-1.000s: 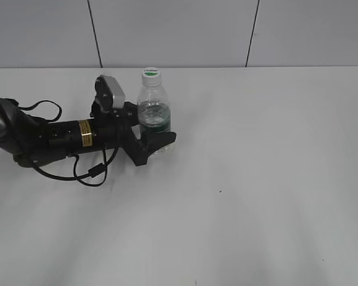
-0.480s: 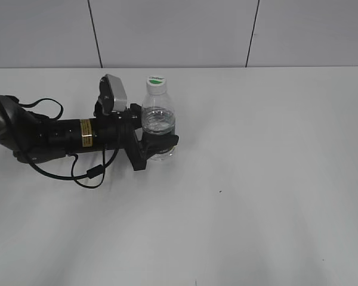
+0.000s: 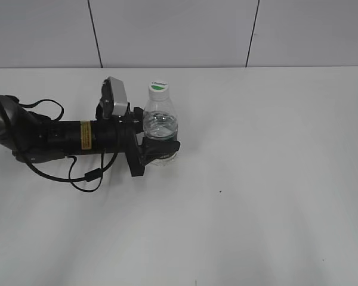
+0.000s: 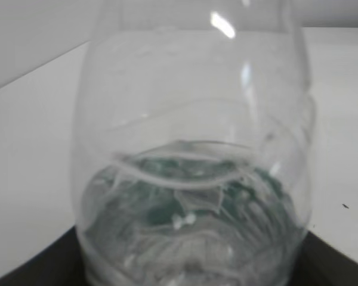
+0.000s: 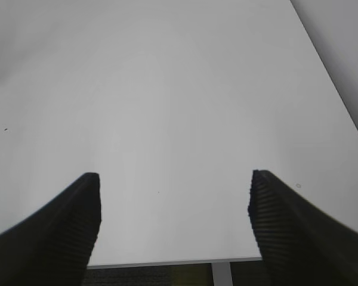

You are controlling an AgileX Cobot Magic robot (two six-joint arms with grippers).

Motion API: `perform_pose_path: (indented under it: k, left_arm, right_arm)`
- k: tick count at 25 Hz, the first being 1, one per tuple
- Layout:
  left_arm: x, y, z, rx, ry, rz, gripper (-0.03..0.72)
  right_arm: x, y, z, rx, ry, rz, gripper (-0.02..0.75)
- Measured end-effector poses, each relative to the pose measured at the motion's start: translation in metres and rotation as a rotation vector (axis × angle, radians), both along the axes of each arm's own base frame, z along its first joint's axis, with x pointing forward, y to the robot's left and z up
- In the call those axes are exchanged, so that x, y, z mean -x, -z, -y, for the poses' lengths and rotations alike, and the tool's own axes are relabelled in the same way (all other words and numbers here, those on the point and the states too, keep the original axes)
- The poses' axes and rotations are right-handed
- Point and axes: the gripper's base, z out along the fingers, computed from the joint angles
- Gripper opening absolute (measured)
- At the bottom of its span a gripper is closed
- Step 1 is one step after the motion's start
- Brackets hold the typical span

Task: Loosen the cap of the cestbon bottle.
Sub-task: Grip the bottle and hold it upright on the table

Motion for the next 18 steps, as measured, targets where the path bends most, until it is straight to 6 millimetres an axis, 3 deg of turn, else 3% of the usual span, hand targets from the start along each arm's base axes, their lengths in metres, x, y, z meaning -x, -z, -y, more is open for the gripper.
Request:
perform_pose_path:
  k: [9,18]
  left_arm:
    - [0.005,0.0,0.001,0.001,0.064,0.003,0.41]
    - [0.017,0.0,0.022,0.0,0.127,-0.002,0.41]
  right_arm:
    - [-0.009,-0.012,-0.002,-0.074,0.023,-0.051,0.589]
    - [-0.054,-0.035,-0.01,-0.127,0.014,-0.263,0.536]
